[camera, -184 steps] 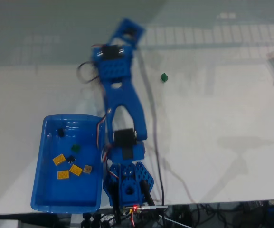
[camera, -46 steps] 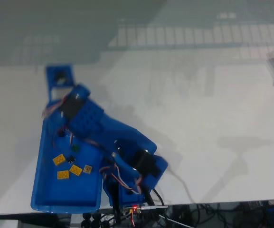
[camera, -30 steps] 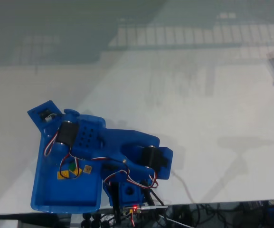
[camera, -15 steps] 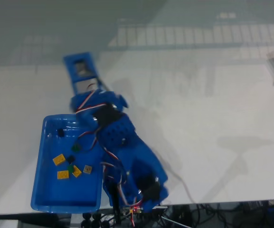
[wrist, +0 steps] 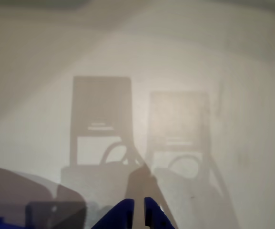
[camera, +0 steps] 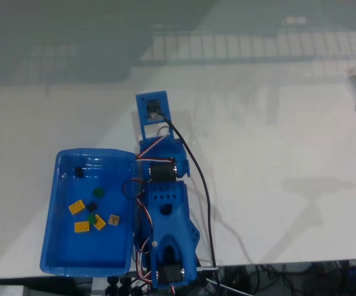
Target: Pick up all the lego then put into the bin
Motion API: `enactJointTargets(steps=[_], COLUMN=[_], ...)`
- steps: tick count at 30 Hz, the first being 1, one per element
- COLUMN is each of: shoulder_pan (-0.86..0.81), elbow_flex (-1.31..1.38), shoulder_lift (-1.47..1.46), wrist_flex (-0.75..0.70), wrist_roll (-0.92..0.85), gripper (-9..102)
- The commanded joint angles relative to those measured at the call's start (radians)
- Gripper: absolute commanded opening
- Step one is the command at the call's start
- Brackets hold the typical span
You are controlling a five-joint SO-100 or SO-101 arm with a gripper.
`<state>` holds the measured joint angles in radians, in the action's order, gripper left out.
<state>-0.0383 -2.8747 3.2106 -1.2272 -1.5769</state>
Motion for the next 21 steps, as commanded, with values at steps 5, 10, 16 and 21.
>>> enactJointTargets(steps=[5, 10, 16, 21], shoulder_pan=[-0.061, -0.074, -0.072, -0.083], elbow_flex=[-0.141, -0.183, -0.212, -0.224], shoulder_lift=[0.114, 0.114, 0.114, 0.114], wrist_flex=[0.014, 0.021, 0.011, -0.035], wrist_roll=[-0.057, -0.063, -0.064, -0.083], gripper=[0, 0, 0, 0])
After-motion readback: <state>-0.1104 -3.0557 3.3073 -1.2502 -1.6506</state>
